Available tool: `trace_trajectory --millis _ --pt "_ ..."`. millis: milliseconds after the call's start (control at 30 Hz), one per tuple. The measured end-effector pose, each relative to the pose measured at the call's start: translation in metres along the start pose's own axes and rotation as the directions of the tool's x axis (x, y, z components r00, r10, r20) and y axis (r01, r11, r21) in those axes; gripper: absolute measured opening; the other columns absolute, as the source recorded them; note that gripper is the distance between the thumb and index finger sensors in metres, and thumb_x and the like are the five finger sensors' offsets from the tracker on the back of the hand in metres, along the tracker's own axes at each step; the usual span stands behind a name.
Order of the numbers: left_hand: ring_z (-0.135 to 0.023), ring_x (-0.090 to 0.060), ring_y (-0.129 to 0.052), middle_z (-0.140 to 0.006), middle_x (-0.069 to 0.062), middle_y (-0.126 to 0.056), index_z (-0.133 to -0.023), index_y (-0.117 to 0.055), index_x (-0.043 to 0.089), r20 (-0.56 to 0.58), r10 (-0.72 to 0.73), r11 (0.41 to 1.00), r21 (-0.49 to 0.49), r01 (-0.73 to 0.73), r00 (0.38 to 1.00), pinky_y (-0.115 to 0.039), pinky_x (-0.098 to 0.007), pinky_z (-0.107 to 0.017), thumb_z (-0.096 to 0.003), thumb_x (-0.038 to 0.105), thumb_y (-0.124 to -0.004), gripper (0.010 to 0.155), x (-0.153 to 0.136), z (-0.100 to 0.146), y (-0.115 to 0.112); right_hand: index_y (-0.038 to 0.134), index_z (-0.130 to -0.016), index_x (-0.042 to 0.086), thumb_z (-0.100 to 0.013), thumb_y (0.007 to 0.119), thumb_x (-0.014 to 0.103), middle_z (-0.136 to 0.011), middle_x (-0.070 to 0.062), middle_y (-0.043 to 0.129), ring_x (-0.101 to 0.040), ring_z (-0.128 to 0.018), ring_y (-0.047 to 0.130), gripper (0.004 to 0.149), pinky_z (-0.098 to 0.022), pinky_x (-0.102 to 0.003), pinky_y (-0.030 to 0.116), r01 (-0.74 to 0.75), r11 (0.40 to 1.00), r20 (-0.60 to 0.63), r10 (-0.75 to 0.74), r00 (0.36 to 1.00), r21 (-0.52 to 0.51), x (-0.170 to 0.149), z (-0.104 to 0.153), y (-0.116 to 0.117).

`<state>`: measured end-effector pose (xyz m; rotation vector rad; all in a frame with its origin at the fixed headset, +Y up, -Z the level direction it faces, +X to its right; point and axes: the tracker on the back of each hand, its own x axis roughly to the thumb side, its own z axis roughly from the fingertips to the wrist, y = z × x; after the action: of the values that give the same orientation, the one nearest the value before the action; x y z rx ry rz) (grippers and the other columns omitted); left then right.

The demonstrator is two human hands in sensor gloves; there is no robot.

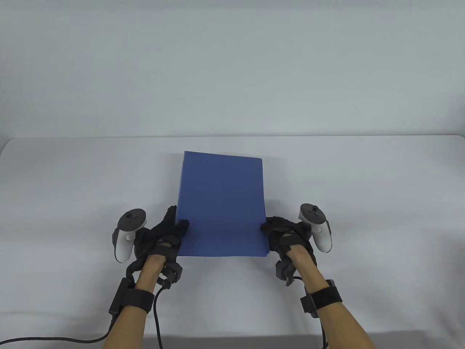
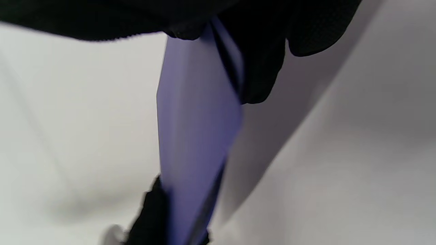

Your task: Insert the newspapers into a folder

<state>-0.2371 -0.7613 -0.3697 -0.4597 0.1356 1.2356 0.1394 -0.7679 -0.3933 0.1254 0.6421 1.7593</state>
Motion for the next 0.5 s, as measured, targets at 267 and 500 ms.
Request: trace_trajectory --millis 267,500 --pt "-0.116 -0.043 -0.043 -0.125 -0.016 -0.019 -0.120 -0.011 0.033 -0.018 -0.174 0.984 -0.022 0.174 0.985 -0.045 -0.061 -0.085 -0.0617 0.047 -0.060 0.078 0.007 -0.003 -0.013 0.013 -0.100 -0.014 -0.061 0.061 0.029 -0.093 -0.037 0.037 -0.056 -0.078 0.060 0.075 -0.061 -0.067 0.040 -0.191 0.978 -0.087 0.184 0.979 -0.086 0.000 0.000 0.001" --pt "-0.118 -0.041 -0.026 -0.124 -0.011 -0.011 -0.119 -0.008 0.033 0.322 -0.120 0.993 0.035 0.115 0.939 -0.032 -0.064 -0.086 -0.0610 0.049 -0.058 0.078 0.047 0.028 -0.010 0.012 -0.104 -0.009 -0.062 0.062 0.041 -0.099 -0.036 0.020 -0.064 -0.088 0.034 0.082 -0.060 -0.074 0.030 -0.186 0.963 0.225 0.229 0.947 -0.196 0.039 0.018 0.002"
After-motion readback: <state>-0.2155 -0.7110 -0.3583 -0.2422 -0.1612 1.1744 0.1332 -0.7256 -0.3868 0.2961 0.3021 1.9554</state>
